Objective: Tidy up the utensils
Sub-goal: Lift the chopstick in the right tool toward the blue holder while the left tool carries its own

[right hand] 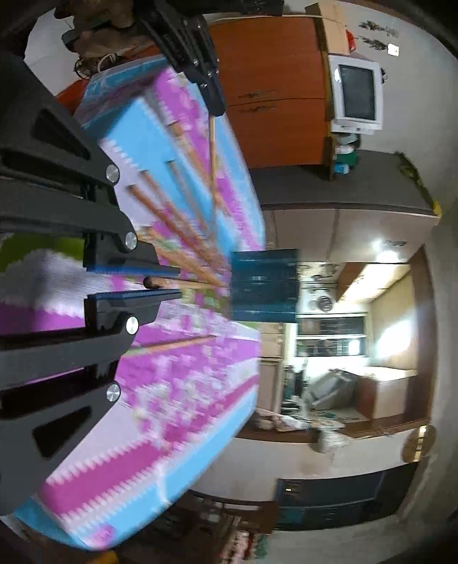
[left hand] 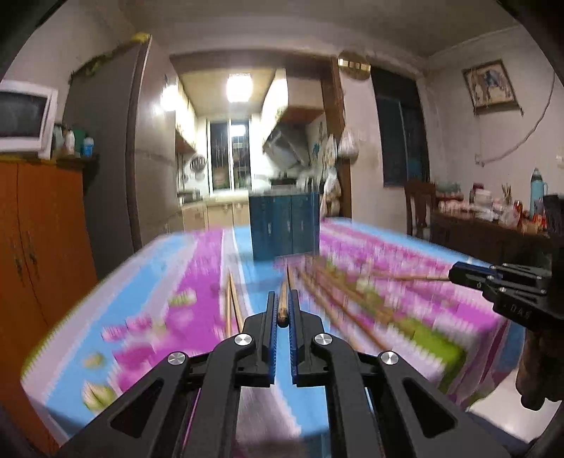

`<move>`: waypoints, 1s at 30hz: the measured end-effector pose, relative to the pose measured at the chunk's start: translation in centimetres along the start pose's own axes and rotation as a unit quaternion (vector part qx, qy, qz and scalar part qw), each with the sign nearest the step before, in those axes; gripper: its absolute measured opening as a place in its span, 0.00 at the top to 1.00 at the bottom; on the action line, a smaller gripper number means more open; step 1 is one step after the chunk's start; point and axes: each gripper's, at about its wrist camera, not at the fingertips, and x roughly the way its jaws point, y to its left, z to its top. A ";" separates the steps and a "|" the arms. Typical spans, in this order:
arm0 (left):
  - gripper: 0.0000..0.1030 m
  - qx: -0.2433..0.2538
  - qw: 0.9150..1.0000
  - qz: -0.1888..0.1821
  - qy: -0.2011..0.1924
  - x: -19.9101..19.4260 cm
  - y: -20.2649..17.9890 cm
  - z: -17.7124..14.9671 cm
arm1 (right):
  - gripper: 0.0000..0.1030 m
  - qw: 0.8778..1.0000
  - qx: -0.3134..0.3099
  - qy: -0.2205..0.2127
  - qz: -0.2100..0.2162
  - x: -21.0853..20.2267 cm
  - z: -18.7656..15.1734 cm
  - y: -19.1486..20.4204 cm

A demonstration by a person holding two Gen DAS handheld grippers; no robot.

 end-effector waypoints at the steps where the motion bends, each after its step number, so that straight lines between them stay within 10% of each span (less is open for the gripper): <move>1: 0.93 0.003 1.000 -0.001 -0.015 -0.5 0.0 1.3 | 0.95 1.000 -0.007 -0.009 -0.001 -0.4 0.9 0.0; 13: 0.93 0.010 0.998 -0.030 -0.053 4.8 0.4 14.0 | 0.95 0.998 -0.046 -0.032 0.035 2.1 13.6 -1.3; 30: 0.93 -0.012 0.999 -0.038 -0.015 11.8 1.5 19.9 | 0.95 0.997 -0.034 0.022 0.067 8.2 22.2 -2.3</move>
